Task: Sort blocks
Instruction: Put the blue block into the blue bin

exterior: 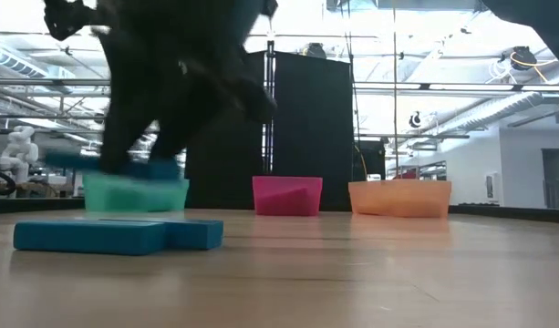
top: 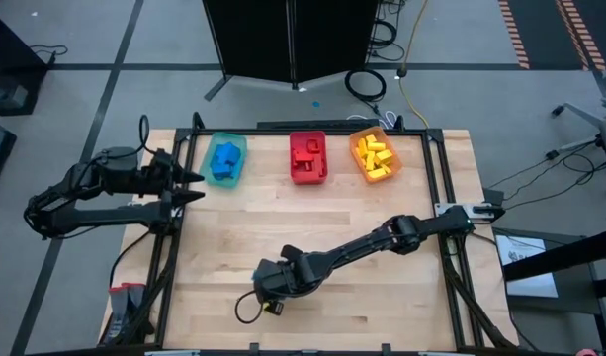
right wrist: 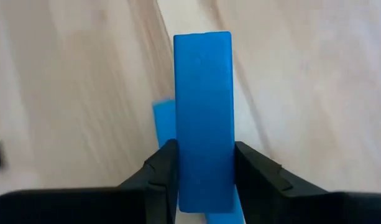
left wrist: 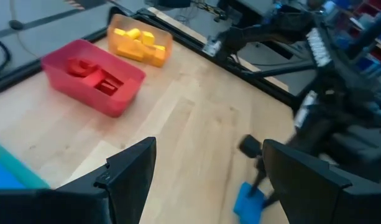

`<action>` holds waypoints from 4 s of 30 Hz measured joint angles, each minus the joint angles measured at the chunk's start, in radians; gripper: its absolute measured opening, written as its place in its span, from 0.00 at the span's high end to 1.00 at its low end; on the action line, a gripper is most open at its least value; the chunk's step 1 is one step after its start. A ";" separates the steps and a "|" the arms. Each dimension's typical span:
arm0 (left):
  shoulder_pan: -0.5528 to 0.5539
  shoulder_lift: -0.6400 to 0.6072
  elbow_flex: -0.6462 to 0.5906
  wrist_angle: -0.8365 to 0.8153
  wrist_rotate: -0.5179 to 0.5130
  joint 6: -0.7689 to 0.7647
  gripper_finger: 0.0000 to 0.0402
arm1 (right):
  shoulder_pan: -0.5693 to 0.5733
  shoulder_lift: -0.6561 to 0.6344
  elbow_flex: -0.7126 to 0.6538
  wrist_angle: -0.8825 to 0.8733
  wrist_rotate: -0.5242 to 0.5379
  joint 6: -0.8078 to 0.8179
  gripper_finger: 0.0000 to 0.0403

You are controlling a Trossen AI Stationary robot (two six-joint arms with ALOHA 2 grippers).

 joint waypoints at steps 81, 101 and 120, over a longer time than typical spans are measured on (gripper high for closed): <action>0.000 0.365 -0.025 0.892 -0.190 -0.085 0.84 | -0.266 -0.401 0.020 0.398 0.556 -0.415 0.72; 0.207 0.421 -0.063 0.295 -0.620 0.044 0.85 | -0.230 -0.614 0.019 0.253 0.552 -0.607 0.78; 0.485 0.815 -0.178 0.442 -0.333 -0.012 0.85 | -0.097 -0.708 0.019 0.015 0.554 -0.518 0.77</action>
